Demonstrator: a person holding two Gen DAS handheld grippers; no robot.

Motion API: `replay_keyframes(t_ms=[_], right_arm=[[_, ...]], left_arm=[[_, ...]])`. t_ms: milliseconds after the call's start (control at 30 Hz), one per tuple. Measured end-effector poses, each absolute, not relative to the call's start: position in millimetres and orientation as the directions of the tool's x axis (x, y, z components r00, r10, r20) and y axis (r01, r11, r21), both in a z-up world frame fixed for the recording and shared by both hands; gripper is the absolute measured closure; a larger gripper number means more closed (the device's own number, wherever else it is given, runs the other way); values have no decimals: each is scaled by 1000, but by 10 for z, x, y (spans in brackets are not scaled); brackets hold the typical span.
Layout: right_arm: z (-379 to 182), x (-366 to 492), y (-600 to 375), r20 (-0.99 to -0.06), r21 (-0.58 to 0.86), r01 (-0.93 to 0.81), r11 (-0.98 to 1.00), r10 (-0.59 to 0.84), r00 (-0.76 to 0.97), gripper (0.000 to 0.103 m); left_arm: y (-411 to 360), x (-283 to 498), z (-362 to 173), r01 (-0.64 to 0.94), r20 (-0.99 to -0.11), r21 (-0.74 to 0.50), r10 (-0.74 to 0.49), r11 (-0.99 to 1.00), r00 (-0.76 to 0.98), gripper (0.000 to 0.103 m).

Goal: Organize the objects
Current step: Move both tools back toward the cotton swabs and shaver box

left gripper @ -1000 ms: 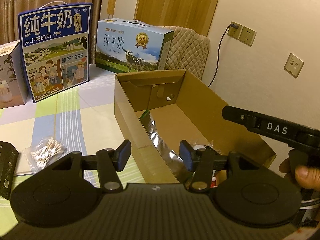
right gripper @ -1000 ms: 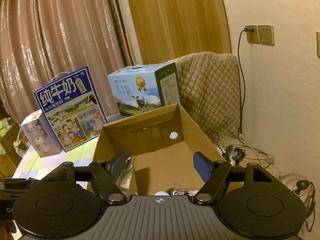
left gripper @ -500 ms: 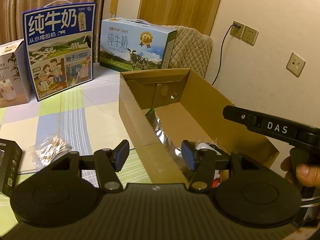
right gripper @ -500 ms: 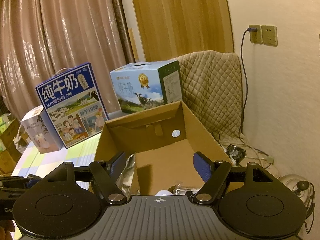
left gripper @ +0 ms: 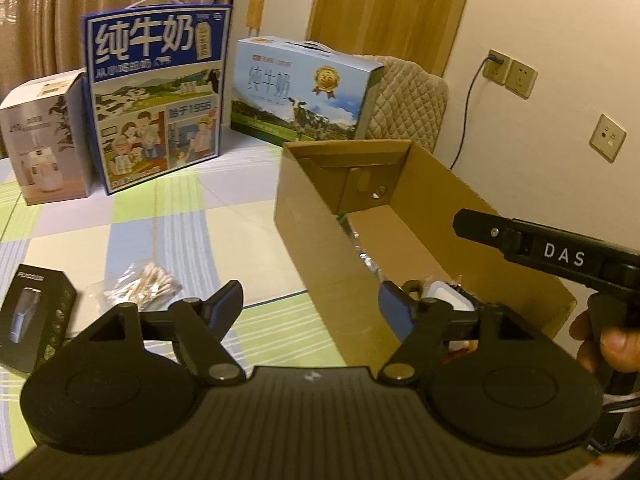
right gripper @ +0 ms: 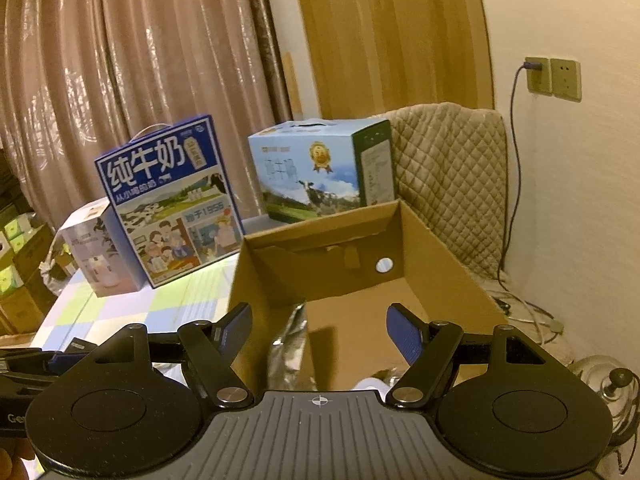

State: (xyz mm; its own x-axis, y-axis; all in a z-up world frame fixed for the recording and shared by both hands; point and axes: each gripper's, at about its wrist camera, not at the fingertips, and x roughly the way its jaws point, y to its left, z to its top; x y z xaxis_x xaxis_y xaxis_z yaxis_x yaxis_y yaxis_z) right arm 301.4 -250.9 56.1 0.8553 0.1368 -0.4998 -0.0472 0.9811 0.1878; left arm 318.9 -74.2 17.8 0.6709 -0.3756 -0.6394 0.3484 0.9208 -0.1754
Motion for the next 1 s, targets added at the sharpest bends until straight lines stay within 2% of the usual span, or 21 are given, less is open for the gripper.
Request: replay_keyframes(t_ms=[700, 833, 1000], right_arm=[[538, 3066, -1680, -500, 148, -201, 968, 249, 830, 31], [518, 3080, -1530, -506, 156, -229, 961, 277, 817, 31], [504, 3100, -1348, -511, 166, -270, 949, 317, 799, 31]], left_arm=[[101, 3102, 177, 232, -637, -164, -282, 959, 717, 15], [380, 3098, 203, 177, -632, -133, -221, 975, 743, 8], [812, 3116, 184, 73, -640, -108, -125, 992, 758, 4]])
